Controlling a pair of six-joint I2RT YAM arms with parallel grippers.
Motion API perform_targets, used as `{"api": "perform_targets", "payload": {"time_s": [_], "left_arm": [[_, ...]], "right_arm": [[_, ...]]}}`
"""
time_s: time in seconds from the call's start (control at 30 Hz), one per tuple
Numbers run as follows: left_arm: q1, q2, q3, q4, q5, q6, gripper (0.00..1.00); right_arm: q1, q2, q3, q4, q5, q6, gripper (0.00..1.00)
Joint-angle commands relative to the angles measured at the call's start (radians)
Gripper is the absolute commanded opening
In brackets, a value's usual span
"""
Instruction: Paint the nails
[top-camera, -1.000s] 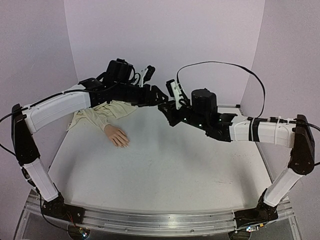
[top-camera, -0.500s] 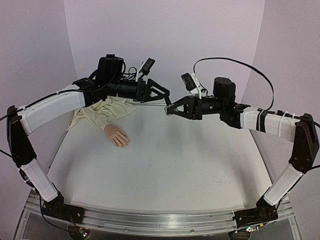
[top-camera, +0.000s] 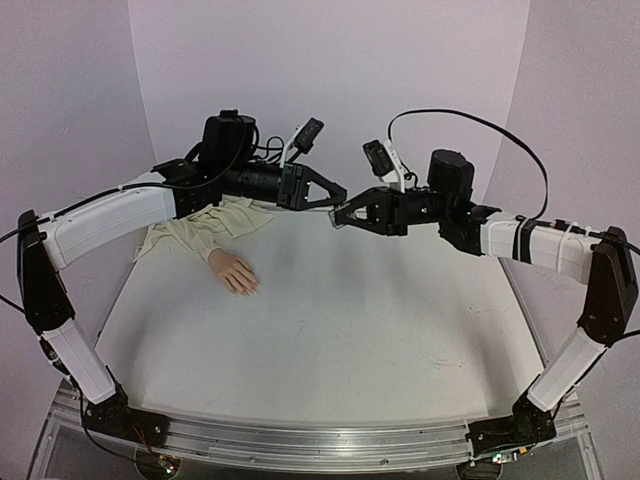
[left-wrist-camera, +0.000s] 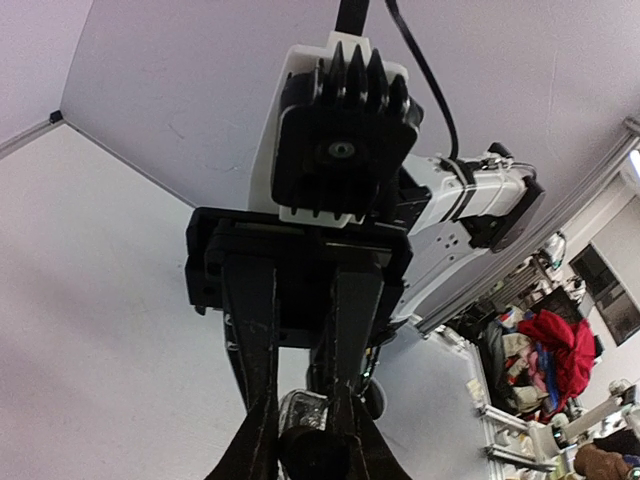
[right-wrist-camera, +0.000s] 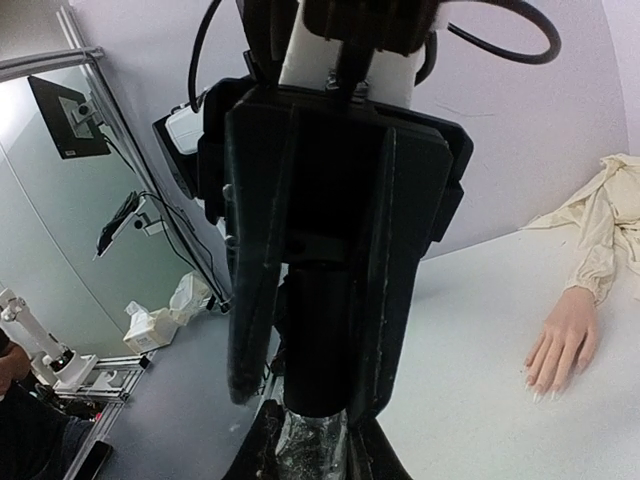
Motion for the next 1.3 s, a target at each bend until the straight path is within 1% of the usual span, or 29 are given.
{"api": "perform_targets", "payload": {"time_s": [0.0, 0.1, 0.13, 0.17, 0.2, 0.23, 0.27, 0.3, 0.33, 0.37, 0.4, 0.43, 0.5, 0.6, 0.63, 0.67, 0.7, 0.73, 0.77, 0.83, 0.87, 0.93, 1.07, 1.13, 1.2, 1.27], "left_arm": [[-0.007, -0.008, 0.015, 0.048, -0.077, 0.019, 0.14], [-0.007, -0.02, 0.005, 0.03, -0.179, 0.023, 0.01], [-0.007, -0.022, 0.006, 0.017, -0.221, 0.02, 0.0], [-0.009, -0.02, 0.011, -0.008, -0.268, 0.019, 0.0], [-0.011, -0.016, 0.024, -0.049, -0.341, 0.015, 0.0], [-0.014, -0.008, 0.042, -0.1, -0.426, 0.004, 0.0], [-0.016, 0.005, 0.06, -0.151, -0.507, -0.013, 0.0], [-0.015, 0.019, 0.076, -0.19, -0.57, -0.035, 0.0], [-0.015, 0.032, 0.09, -0.223, -0.613, -0.053, 0.0], [-0.015, 0.048, 0.102, -0.238, -0.629, -0.069, 0.0], [-0.015, 0.061, 0.113, -0.246, -0.63, -0.084, 0.0], [-0.015, 0.076, 0.124, -0.248, -0.621, -0.106, 0.0], [-0.015, 0.097, 0.147, -0.248, -0.574, -0.127, 0.0], [-0.009, 0.112, 0.164, -0.244, -0.515, -0.138, 0.0], [-0.006, 0.109, 0.162, -0.241, -0.503, -0.136, 0.0], [-0.003, 0.101, 0.156, -0.238, -0.494, -0.13, 0.02], [0.005, 0.09, 0.135, -0.226, -0.483, -0.13, 0.12], [0.016, 0.077, 0.111, -0.201, -0.454, -0.14, 0.27], [0.035, 0.061, 0.078, -0.153, -0.406, -0.16, 0.4], [0.076, 0.029, 0.012, -0.051, -0.303, -0.213, 0.59], [0.093, 0.013, -0.015, -0.011, -0.265, -0.232, 0.66], [0.104, -0.015, -0.049, 0.041, -0.216, -0.219, 0.75], [0.103, -0.038, -0.079, 0.115, -0.098, -0.182, 0.85], [0.097, -0.035, -0.085, 0.149, -0.055, -0.182, 0.87], [0.082, -0.035, -0.089, 0.211, -0.013, -0.18, 0.86], [0.058, -0.032, -0.073, 0.226, 0.003, -0.152, 0.82]], "right_arm": [[-0.002, -0.012, 0.028, 0.063, 0.108, -0.038, 0.0], [0.0, -0.036, 0.004, -0.038, 0.315, -0.142, 0.0], [0.007, -0.044, -0.002, -0.078, 0.417, -0.181, 0.0], [0.025, -0.052, -0.006, -0.13, 0.595, -0.223, 0.0], [0.063, -0.058, -0.01, -0.171, 0.849, -0.28, 0.0], [0.125, -0.057, -0.02, -0.175, 1.136, -0.343, 0.0], [0.186, -0.041, -0.039, -0.131, 1.451, -0.41, 0.0], [0.23, -0.013, -0.044, -0.067, 1.716, -0.478, 0.0], [0.253, 0.023, -0.033, -0.014, 1.811, -0.52, 0.0], [0.262, 0.056, -0.009, 0.007, 1.853, -0.542, 0.0], [0.268, 0.088, 0.024, 0.007, 1.855, -0.55, 0.0], [0.272, 0.111, 0.055, 0.002, 1.831, -0.554, 0.0], [0.275, 0.133, 0.092, -0.025, 1.732, -0.544, 0.0], [0.271, 0.115, 0.081, -0.024, 1.562, -0.526, 0.0], [0.263, 0.102, 0.072, -0.025, 1.481, -0.519, 0.0], [0.251, 0.083, 0.056, -0.028, 1.395, -0.507, 0.0], [0.234, 0.06, 0.033, -0.029, 1.281, -0.487, 0.0], [0.207, 0.039, 0.013, -0.03, 1.159, -0.458, 0.0], [0.179, 0.015, -0.008, -0.032, 1.043, -0.426, 0.0], [0.111, -0.021, -0.044, -0.03, 0.801, -0.346, 0.0], [0.08, -0.035, -0.052, -0.031, 0.696, -0.289, 0.0], [0.008, -0.053, -0.06, -0.03, 0.479, -0.215, 0.0], [-0.052, -0.058, -0.03, -0.023, 0.161, -0.09, 0.0], [-0.054, -0.037, 0.01, -0.015, 0.022, -0.031, 0.0], [-0.054, -0.021, 0.025, 0.042, -0.036, 0.048, 0.0], [-0.053, -0.023, 0.023, 0.075, -0.038, 0.078, 0.0]]}}
